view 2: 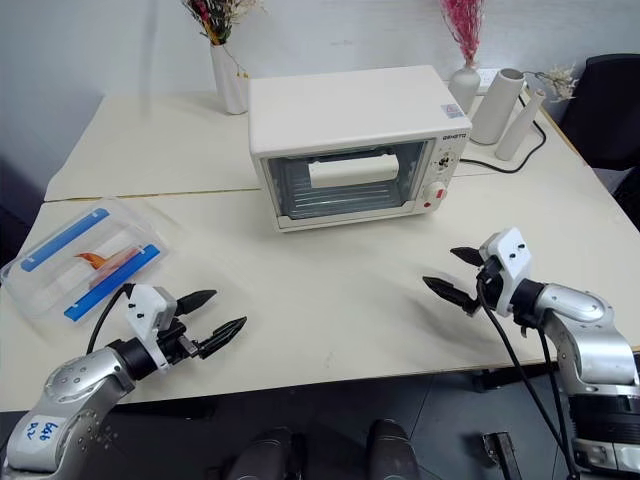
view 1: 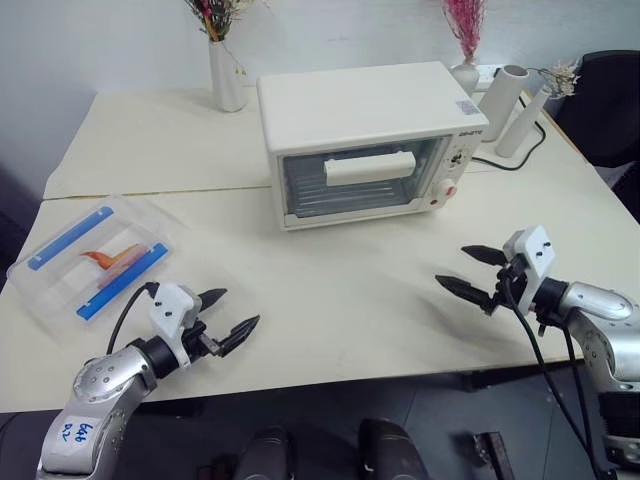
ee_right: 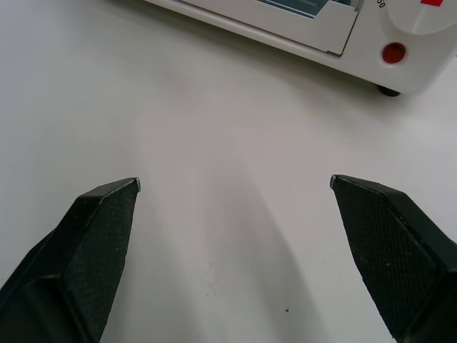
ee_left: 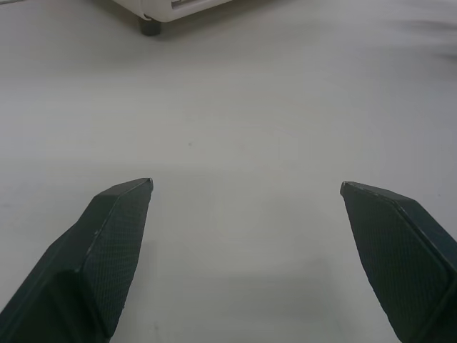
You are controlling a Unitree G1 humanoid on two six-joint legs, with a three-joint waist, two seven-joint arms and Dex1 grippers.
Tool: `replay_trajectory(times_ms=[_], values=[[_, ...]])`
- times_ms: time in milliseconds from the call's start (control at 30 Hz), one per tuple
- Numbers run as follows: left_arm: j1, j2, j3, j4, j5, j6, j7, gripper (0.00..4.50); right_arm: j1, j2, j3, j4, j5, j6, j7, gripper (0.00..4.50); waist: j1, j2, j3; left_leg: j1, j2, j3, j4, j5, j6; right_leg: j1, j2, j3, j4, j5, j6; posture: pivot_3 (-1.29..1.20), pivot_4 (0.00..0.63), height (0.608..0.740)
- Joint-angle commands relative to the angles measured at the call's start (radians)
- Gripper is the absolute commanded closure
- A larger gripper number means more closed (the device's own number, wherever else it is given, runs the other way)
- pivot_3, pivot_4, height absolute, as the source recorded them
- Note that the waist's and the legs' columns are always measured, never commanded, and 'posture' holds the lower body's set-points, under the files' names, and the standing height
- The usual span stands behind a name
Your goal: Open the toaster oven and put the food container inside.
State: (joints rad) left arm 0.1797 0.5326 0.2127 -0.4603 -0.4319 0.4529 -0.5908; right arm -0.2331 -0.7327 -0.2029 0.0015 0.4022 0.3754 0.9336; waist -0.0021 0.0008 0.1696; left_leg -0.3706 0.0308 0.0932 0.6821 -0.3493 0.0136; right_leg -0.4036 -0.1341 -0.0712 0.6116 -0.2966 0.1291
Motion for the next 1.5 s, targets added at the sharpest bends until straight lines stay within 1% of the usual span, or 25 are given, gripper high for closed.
replay_trajectory(times_ms=[33,200,533,700,867,967,1133,1267,1367,1500], values=[[0.03,0.014,-0.029,-0.043,0.026,-0.032,-0.016,0.0,-0.005,-0.03,-0.014,-0.043,0.016,0.015,0.014,0.03,0.0,0.0,0.0,0.0,0.0,0.0,0.0,0.0,0.0,0.0,0.0,0.0,0.0,0.0,0.0,0.0,0.15,0.74],[0.004,-0.011,0.005,-0.049,-0.014,0.003,0.025,0.0,-0.008,-0.032,-0.023,-0.053,0.021,0.028,0.013,0.03,0.0,-0.001,0.0,0.0,0.0,0.0,0.0,0.0,0.0,0.0,0.0,0.0,0.0,0.0,0.0,0.0,0.15,0.74],[-0.029,0.013,0.02,-0.059,-0.053,0.028,0.001,0.0,0.022,-0.018,-0.029,-0.102,0.058,0.092,0.005,0.03,0.001,-0.001,0.0,0.0,0.0,0.0,0.0,0.0,0.0,0.0,0.0,0.0,0.0,0.0,0.0,0.0,0.15,0.74],[-0.081,0.021,0.013,-0.067,-0.083,0.079,0.006,0.0,-0.005,-0.015,-0.019,-0.111,0.069,0.114,0.002,0.03,0.001,-0.001,0.0,0.0,0.0,0.0,0.0,0.0,0.0,0.0,0.0,0.0,0.0,0.0,0.0,0.0,0.15,0.74],[-0.148,0.025,-0.004,-0.112,-0.179,0.168,-0.004,0.0,-0.082,0.016,-0.007,-0.103,0.122,0.159,0.009,0.03,-0.001,-0.001,0.001,0.0,0.0,0.0,0.0,0.0,0.0,0.0,0.0,0.0,0.0,0.0,0.0,0.0,0.15,0.74],[-0.259,0.047,0.008,-0.127,-0.289,0.243,-0.021,0.0,-0.218,0.044,0.034,-0.04,0.134,0.182,0.024,0.03,-0.002,-0.001,0.001,0.0,0.0,0.0,0.0,0.0,-0.001,0.0,0.001,0.0,0.001,0.0,0.0,0.0,0.15,0.74],[-0.395,0.095,0.039,-0.114,-0.41,0.324,-0.036,0.0,-0.371,0.096,0.075,0.077,0.125,0.176,0.036,0.03,-0.002,-0.002,0.002,0.0,0.0,0.0,0.001,0.001,-0.001,0.0,0.002,0.0,0.004,0.0,0.0,0.0,0.15,0.74],[-0.464,0.147,0.033,-0.093,-0.441,0.336,-0.076,0.0,-0.47,0.148,0.096,0.163,0.096,0.142,0.019,0.03,-0.002,-0.003,0.002,-0.002,-0.001,0.0,0.001,0.001,-0.001,-0.003,0.002,0.0,0.006,0.0,0.0,0.0,0.15,0.74],[-0.502,0.165,0.021,-0.064,-0.423,0.322,-0.089,0.0,-0.52,0.175,0.105,0.209,0.086,0.122,0.021,0.03,-0.003,-0.003,0.003,-0.004,-0.001,0.001,0.001,0.001,-0.001,-0.005,0.002,0.0,0.007,0.0,0.0,0.0,0.15,0.74],[-0.525,0.17,0.005,-0.035,-0.392,0.301,-0.099,0.0,-0.551,0.193,0.111,0.226,0.08,0.111,0.03,0.03,-0.002,-0.003,0.003,-0.004,-0.002,0.001,0.001,0.001,-0.002,-0.005,0.003,-0.001,0.006,0.0,0.0,0.0,0.15,0.74]])
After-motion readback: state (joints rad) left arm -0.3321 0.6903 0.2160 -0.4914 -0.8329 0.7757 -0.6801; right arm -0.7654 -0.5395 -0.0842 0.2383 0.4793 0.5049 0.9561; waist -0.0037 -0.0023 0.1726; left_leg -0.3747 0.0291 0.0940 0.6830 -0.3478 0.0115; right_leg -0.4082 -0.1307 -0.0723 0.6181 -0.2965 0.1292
